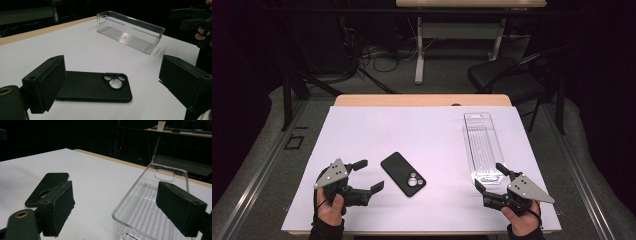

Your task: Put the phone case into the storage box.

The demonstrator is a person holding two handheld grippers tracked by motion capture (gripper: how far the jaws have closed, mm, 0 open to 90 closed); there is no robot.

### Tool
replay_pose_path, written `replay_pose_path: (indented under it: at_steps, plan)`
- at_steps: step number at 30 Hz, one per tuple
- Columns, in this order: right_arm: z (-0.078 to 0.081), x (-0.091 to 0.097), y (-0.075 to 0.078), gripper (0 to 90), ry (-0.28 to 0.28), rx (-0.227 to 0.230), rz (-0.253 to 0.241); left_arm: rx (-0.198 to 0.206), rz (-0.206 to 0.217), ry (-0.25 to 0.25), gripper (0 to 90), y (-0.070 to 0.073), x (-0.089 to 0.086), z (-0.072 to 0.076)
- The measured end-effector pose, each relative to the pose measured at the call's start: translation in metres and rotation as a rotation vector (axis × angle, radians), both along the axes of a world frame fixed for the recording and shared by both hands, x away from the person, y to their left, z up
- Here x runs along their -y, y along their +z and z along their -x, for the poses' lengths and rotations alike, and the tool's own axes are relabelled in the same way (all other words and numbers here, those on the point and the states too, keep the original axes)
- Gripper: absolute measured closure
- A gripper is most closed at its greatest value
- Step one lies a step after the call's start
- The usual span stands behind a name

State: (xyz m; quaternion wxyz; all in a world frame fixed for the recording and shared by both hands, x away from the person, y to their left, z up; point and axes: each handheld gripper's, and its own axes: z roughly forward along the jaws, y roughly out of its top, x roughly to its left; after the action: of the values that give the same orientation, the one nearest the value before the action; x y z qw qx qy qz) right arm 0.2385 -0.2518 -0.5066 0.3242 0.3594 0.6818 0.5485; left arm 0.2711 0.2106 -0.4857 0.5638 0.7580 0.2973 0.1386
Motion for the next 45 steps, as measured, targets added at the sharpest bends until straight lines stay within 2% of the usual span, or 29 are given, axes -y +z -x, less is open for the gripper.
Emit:
replay_pose_path:
  at_steps: [5,8,12,16,22,25,29,31,32,34,36,37,39,40,43,44,45]
  plan:
    - [0.000,0.000,-0.001,14.3,0.002,-0.005,0.008,-0.010,-0.014,-0.001,7.4,0.000,0.003,-0.002]
    - [-0.001,0.001,-0.001,14.3,0.000,-0.005,0.004,-0.024,-0.007,-0.010,7.4,0.000,0.006,-0.004]
    - [-0.003,0.001,-0.002,14.3,0.007,-0.008,0.002,-0.054,-0.030,0.027,7.4,0.000,0.010,-0.006]
    - [-0.002,0.001,-0.004,14.3,0.011,-0.023,0.012,-0.093,-0.008,0.056,7.4,-0.001,0.012,-0.010]
    - [0.002,0.000,0.001,14.3,-0.005,0.007,0.014,-0.124,-0.012,0.059,7.4,0.002,0.020,-0.014]
    - [0.006,-0.001,0.003,14.3,-0.012,0.004,0.014,-0.147,-0.034,0.060,7.4,0.006,0.028,-0.017]
    - [0.008,-0.002,0.003,14.3,-0.012,0.008,0.020,-0.149,-0.061,0.051,7.6,0.011,0.037,-0.022]
    - [0.008,-0.003,0.003,14.3,-0.013,0.003,0.019,-0.150,-0.068,0.053,10.1,0.014,0.042,-0.026]
    - [0.006,-0.003,0.002,14.3,-0.012,0.003,0.017,-0.154,-0.066,0.049,16.0,0.015,0.044,-0.028]
    - [0.005,-0.002,0.001,14.3,-0.011,-0.004,0.020,-0.157,-0.074,0.052,16.5,0.016,0.050,-0.033]
    - [0.004,-0.002,0.000,14.3,-0.010,-0.009,0.017,-0.161,-0.095,0.047,21.9,0.017,0.056,-0.039]
    - [0.003,-0.002,0.000,14.3,-0.011,-0.007,0.016,-0.172,-0.104,0.051,25.4,0.016,0.059,-0.042]
    - [0.003,-0.002,0.000,14.3,-0.011,-0.012,0.013,-0.183,-0.111,0.059,26.5,0.015,0.064,-0.047]
    - [0.001,-0.002,-0.001,14.3,-0.009,-0.008,0.011,-0.198,-0.119,0.049,31.0,0.014,0.070,-0.052]
    - [0.000,-0.002,-0.001,14.3,-0.004,-0.014,0.015,-0.199,-0.130,0.051,36.2,0.013,0.075,-0.057]
    - [-0.001,-0.003,-0.001,14.3,-0.001,-0.016,0.012,-0.207,-0.125,0.045,41.1,0.012,0.077,-0.059]
    - [-0.001,-0.003,-0.001,14.3,0.001,-0.017,0.012,-0.208,-0.123,0.047,41.9,0.011,0.079,-0.060]
